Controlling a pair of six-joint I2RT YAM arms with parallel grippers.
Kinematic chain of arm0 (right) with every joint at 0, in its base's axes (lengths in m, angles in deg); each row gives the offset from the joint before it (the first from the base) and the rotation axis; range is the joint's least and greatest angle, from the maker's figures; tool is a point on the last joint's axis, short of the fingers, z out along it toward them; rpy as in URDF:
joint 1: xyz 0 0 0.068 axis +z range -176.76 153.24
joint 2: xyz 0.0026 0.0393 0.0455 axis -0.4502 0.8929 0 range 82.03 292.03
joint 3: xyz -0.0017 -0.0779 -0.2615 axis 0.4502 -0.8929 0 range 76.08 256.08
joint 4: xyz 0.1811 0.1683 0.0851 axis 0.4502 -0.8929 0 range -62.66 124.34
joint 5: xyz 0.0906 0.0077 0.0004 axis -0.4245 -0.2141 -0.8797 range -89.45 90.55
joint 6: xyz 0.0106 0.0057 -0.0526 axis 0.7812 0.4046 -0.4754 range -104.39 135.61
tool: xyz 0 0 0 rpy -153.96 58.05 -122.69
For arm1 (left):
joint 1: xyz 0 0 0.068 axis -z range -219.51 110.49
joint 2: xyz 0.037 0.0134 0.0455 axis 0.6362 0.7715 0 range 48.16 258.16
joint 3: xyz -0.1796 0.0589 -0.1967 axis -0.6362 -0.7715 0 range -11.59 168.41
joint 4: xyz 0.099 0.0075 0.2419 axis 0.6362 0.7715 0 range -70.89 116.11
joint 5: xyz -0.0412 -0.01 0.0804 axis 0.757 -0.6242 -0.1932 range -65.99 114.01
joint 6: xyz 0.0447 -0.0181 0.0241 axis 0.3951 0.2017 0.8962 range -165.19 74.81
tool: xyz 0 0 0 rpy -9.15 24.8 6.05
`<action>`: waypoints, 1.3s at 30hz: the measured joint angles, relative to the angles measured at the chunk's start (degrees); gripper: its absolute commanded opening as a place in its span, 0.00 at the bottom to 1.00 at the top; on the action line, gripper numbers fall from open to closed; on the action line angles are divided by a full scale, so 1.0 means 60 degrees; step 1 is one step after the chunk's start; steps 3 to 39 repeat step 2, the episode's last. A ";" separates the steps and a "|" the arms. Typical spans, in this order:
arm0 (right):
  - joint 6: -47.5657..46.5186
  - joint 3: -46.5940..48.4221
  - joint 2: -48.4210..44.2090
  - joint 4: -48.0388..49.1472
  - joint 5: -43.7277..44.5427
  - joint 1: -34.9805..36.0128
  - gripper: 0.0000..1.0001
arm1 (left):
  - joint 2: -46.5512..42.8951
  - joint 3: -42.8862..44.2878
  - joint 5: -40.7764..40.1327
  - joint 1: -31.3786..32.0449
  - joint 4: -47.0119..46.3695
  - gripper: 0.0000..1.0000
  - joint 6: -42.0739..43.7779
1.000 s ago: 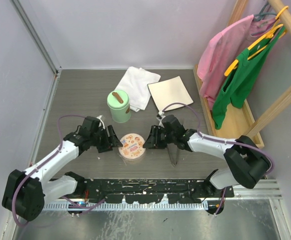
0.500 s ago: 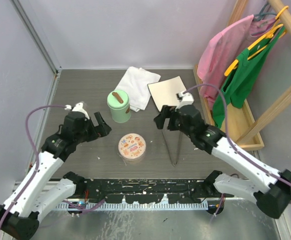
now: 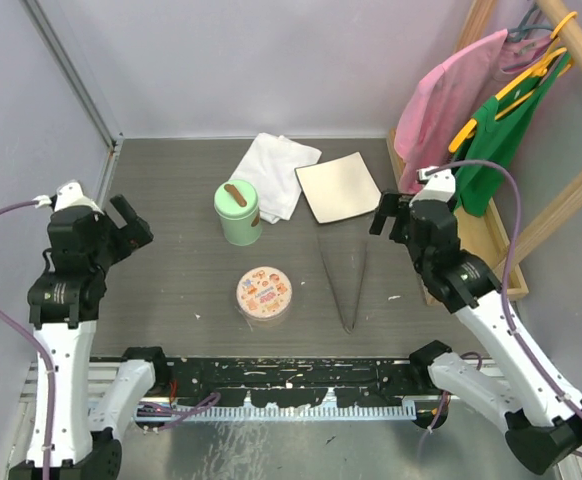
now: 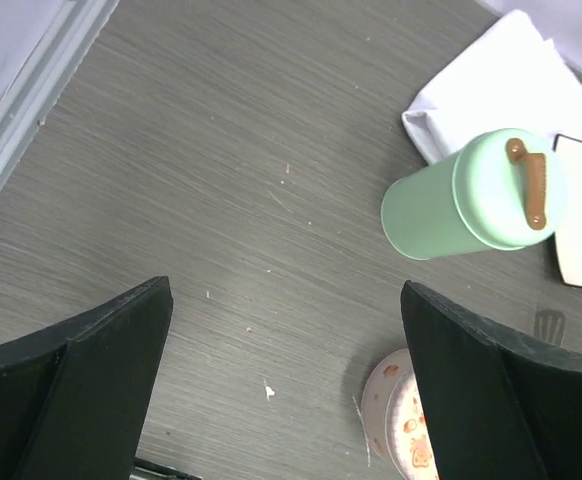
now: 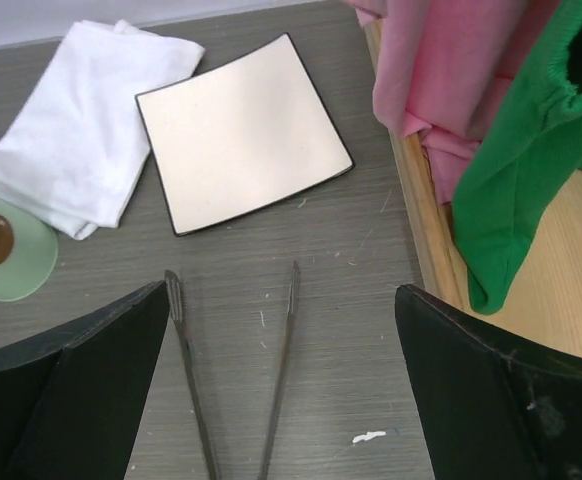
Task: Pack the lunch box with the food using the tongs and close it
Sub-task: Reset both arms
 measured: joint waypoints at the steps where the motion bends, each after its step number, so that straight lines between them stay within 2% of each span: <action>1: 0.0000 0.0051 -0.0164 -0.0117 -0.0080 0.0018 1.00 | -0.0062 0.0131 0.0022 0.0000 0.0080 0.98 0.0073; 39: -0.0004 0.0098 -0.0342 -0.0186 -0.0117 0.0025 1.00 | -0.0120 0.0248 0.0058 0.0000 0.0164 0.98 0.0120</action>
